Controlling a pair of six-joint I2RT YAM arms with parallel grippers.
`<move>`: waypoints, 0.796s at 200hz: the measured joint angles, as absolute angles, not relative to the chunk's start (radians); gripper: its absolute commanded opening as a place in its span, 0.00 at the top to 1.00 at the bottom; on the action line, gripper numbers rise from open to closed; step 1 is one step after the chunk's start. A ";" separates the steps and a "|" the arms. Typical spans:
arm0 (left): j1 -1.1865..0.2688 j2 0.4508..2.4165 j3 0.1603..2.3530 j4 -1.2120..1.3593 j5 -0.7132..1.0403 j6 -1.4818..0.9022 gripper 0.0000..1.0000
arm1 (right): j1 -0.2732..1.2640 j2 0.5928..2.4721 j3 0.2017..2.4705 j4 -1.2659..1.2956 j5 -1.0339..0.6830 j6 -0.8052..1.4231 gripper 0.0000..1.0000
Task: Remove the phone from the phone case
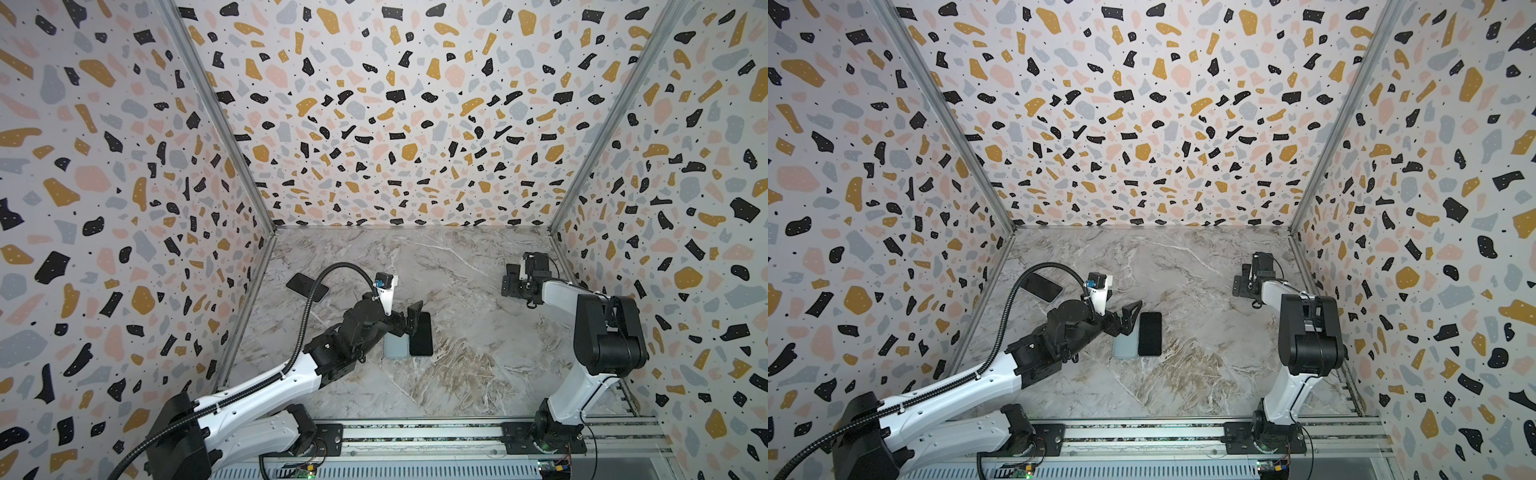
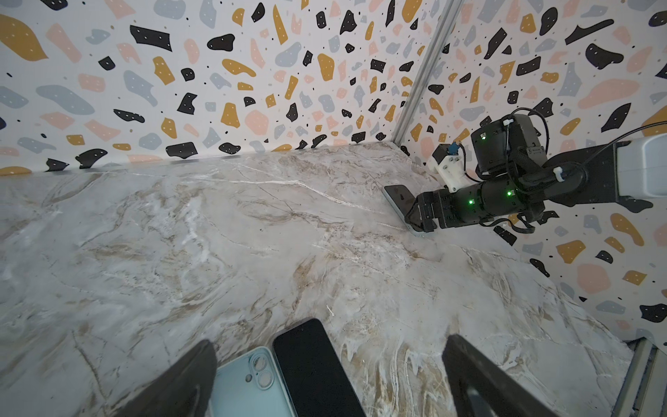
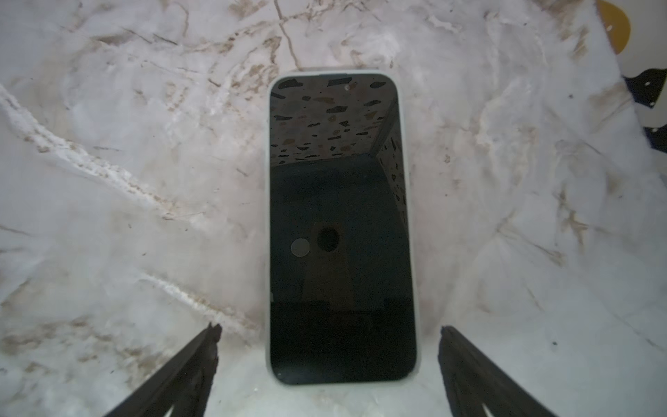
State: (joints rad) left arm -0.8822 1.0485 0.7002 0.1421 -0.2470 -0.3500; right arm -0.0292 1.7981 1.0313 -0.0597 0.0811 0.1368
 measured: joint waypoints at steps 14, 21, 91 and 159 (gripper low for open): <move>-0.882 1.047 0.700 0.134 -0.250 -0.350 0.00 | -0.032 1.814 1.041 -0.056 0.081 0.133 0.04; -0.882 1.047 0.700 0.131 -0.253 -0.350 0.00 | -0.035 1.822 1.045 -0.055 0.081 0.131 0.05; -0.882 1.047 0.700 0.127 -0.272 -0.350 0.00 | -0.060 1.891 1.081 -0.033 0.071 0.125 0.08; -0.882 1.044 0.700 0.127 -0.275 -0.350 0.00 | -0.066 1.945 1.148 -0.032 0.060 0.121 0.13</move>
